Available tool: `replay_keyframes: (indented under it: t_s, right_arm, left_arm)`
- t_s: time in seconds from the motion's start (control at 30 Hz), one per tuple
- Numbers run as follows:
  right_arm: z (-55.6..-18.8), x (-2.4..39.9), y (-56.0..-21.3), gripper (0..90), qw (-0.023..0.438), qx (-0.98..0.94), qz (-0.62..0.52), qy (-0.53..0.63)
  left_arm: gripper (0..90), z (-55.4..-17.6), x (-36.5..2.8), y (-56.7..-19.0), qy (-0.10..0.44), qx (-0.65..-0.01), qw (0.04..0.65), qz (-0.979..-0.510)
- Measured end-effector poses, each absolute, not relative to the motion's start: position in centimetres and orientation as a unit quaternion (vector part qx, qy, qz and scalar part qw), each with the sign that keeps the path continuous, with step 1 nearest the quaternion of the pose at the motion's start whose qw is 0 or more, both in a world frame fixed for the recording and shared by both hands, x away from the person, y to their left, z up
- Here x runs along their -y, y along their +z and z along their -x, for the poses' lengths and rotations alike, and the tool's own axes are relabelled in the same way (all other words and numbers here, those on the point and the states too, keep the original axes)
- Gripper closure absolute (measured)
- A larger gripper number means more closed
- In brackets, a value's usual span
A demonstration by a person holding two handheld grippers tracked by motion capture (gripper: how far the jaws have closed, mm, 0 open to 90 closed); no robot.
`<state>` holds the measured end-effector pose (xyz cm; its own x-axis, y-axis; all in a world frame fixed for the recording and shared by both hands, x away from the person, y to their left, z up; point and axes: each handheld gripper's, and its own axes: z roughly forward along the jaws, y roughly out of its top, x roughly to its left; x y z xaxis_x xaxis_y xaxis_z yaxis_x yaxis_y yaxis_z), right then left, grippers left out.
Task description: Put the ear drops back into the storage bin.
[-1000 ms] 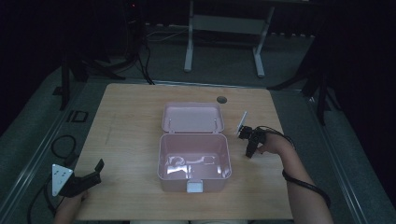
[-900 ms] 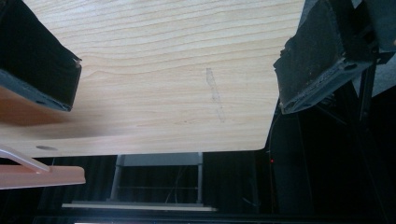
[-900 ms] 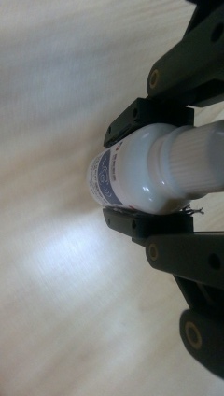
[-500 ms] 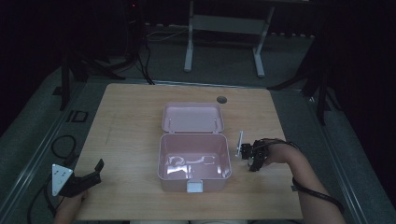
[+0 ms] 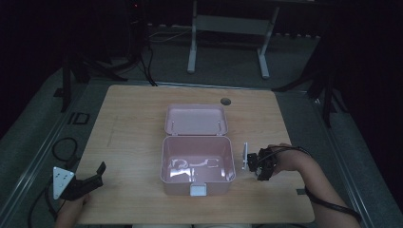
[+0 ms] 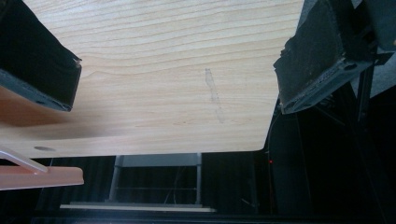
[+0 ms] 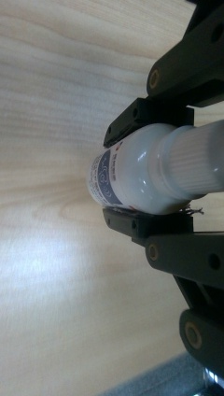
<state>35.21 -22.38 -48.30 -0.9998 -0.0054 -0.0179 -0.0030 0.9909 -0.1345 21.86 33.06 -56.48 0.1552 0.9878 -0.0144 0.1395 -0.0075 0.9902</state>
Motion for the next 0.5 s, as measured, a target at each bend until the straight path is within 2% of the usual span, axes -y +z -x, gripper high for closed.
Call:
replay_keyframes:
  t_s: [0.5]
  right_arm:
    - [-33.2, 21.3, -43.2, 59.7, 0.013, -0.998, -0.013, -0.058]
  left_arm:
    - [0.4, -21.9, -33.0, -56.5, 0.423, -0.495, 0.501, -0.57]
